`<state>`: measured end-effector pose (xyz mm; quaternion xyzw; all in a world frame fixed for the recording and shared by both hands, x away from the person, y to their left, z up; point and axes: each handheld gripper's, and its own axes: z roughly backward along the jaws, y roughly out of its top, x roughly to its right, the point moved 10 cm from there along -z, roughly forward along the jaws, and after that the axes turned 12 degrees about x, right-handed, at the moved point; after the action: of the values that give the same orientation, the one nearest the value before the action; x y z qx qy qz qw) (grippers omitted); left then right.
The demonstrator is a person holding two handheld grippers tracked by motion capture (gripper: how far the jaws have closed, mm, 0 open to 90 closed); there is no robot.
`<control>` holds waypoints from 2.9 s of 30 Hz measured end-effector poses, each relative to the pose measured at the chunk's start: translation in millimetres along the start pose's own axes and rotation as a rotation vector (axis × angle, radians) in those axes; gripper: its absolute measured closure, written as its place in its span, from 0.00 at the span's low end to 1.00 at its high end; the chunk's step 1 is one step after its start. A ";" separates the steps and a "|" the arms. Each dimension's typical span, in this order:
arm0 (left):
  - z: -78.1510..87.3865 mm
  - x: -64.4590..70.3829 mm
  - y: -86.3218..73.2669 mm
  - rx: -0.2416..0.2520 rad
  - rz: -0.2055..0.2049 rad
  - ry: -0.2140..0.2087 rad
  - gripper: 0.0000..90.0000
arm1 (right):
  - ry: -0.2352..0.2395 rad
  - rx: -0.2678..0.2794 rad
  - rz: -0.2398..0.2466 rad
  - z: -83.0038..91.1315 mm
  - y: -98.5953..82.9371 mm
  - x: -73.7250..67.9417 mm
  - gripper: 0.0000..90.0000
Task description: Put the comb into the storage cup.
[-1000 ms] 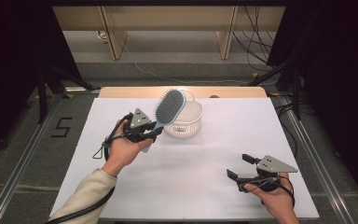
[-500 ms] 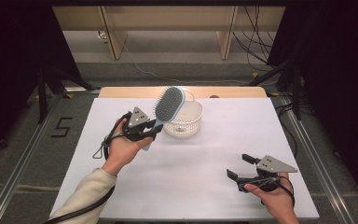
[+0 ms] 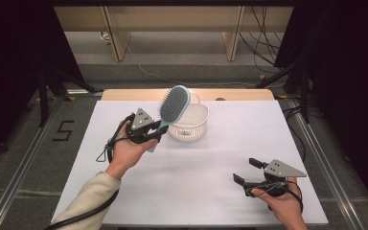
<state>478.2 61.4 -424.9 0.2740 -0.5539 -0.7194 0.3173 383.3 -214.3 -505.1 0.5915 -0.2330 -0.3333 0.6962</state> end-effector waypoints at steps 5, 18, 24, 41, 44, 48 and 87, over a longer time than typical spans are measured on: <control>-0.9 -0.7 1.4 0.006 0.000 -0.001 0.78 | 0.000 0.001 -0.002 0.1 0.0 0.2 0.17; -2.4 -5.1 4.6 0.025 0.005 0.004 0.77 | 0.001 0.001 -0.014 -0.3 -0.8 0.1 0.17; -2.8 -6.6 5.8 0.033 0.004 0.004 0.77 | -0.001 0.003 -0.016 -0.3 -0.7 0.9 0.17; -7.1 -9.7 11.0 0.049 0.006 0.007 0.77 | -0.003 0.007 -0.021 0.0 -0.5 1.6 0.17; -7.6 -9.1 12.6 0.053 0.006 0.006 0.78 | -0.005 0.006 -0.021 0.4 -0.5 2.0 0.17; -8.4 -8.3 14.5 0.060 0.005 0.002 0.78 | -0.005 0.006 -0.021 0.5 -0.4 2.0 0.17; -18.8 -7.8 24.5 0.088 0.014 -0.007 0.77 | -0.006 0.011 -0.025 0.9 0.1 2.6 0.17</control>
<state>501.0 51.1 -405.2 0.2814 -0.5879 -0.6930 0.3081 384.4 -216.8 -505.0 0.5973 -0.2295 -0.3426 0.6879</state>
